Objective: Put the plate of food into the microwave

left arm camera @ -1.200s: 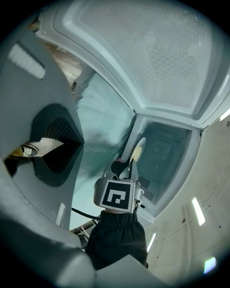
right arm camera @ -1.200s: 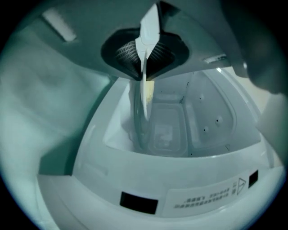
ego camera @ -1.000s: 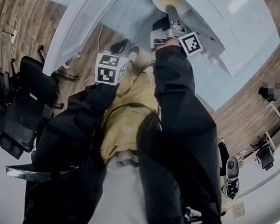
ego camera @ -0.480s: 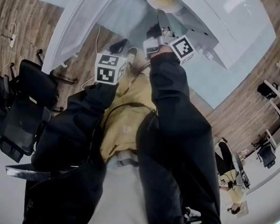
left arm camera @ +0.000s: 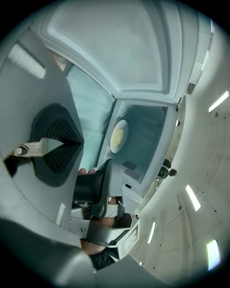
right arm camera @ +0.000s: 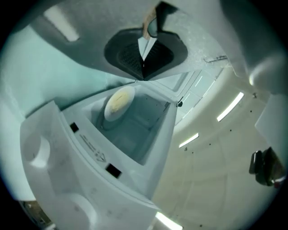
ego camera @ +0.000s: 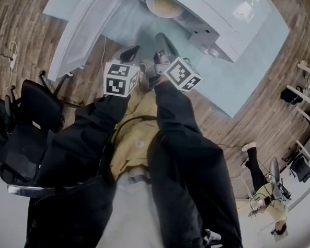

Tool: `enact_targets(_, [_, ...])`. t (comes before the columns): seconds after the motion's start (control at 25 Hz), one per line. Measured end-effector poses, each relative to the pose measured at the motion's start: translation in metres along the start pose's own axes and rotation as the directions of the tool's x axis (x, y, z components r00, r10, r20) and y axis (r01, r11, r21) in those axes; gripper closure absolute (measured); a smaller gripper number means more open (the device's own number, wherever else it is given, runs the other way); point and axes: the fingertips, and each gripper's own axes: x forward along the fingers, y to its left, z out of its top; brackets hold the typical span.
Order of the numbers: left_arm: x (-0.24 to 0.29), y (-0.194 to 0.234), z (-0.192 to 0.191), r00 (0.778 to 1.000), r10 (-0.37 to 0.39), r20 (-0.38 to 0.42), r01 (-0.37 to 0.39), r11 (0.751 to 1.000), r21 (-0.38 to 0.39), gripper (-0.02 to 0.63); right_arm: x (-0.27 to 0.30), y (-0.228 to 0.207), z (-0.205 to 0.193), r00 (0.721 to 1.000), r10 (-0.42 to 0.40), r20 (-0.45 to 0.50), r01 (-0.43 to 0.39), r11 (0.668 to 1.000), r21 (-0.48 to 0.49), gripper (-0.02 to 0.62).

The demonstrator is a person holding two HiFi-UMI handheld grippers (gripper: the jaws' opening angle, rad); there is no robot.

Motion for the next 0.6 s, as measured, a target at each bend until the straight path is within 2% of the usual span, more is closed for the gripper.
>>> enact_targets(0.12, [-0.006, -0.015, 0.016, 0.999, -0.015, 0.042, 0.014, 1.000, 0.015, 0.611, -0.018, 0.020, 0.010, 1.000, -0.010, 0.012, 0.012, 0.989, -0.144, 0.600])
enact_targets(0.24, [-0.013, -0.033, 0.033, 0.996, -0.037, 0.085, 0.034, 0.999, 0.036, 0.611, -0.038, 0.037, 0.023, 0.999, -0.016, 0.043, 0.027, 0.964, -0.264, 0.600])
enact_targets(0.4, [-0.029, -0.059, 0.054, 0.988, -0.068, 0.141, 0.057, 0.995, 0.084, 0.611, -0.067, 0.057, 0.038, 0.994, -0.021, 0.108, 0.063, 0.910, -0.409, 0.600])
enact_targets(0.6, [-0.047, -0.092, 0.090, 0.968, -0.112, 0.226, 0.078, 0.985, 0.151, 0.611, -0.102, 0.080, 0.065, 0.979, -0.022, 0.200, 0.129, 0.833, -0.538, 0.600])
